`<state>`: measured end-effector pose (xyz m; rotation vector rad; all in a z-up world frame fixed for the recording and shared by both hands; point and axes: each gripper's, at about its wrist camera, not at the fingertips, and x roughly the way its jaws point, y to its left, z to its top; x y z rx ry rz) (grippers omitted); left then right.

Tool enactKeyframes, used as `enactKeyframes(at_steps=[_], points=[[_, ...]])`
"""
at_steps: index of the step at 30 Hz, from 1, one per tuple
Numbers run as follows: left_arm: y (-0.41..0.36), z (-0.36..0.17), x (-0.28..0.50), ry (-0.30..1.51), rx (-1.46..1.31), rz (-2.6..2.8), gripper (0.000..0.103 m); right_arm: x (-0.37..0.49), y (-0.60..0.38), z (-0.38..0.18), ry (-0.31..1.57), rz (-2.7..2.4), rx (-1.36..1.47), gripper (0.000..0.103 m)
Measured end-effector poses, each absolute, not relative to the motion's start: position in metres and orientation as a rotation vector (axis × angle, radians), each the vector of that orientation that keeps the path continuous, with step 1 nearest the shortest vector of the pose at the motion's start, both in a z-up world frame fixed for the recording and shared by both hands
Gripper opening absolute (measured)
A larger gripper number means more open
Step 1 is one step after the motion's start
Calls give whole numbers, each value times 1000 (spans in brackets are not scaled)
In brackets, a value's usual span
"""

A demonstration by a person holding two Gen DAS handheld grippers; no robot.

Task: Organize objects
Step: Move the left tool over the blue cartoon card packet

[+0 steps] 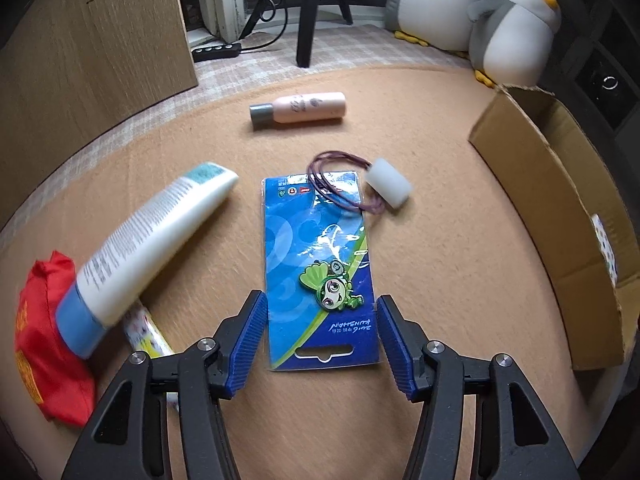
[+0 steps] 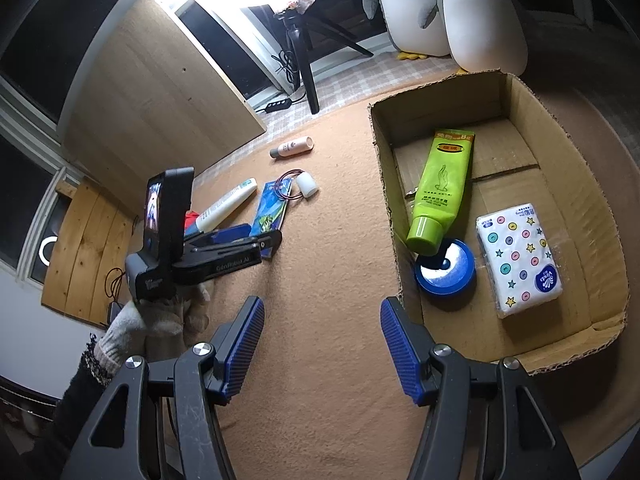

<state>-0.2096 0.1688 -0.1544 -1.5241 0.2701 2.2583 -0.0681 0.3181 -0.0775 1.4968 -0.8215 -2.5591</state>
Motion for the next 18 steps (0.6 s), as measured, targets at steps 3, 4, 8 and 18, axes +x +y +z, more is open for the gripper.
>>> enactKeyframes(at_steps=[3, 4, 8, 18], points=[[169, -153, -195, 268, -1524, 2247, 60, -68, 318, -78, -820, -2559, 1496, 57], [169, -153, -191, 270, -1523, 2244, 60, -68, 317, -78, -819, -2559, 1494, 57], [168, -151, -167, 265, -1523, 2237, 60, -69, 313, -78, -807, -2551, 1487, 57], [156, -150, -102, 129, -1545, 2232, 60, -78, 287, -79, -755, -2493, 1482, 57]])
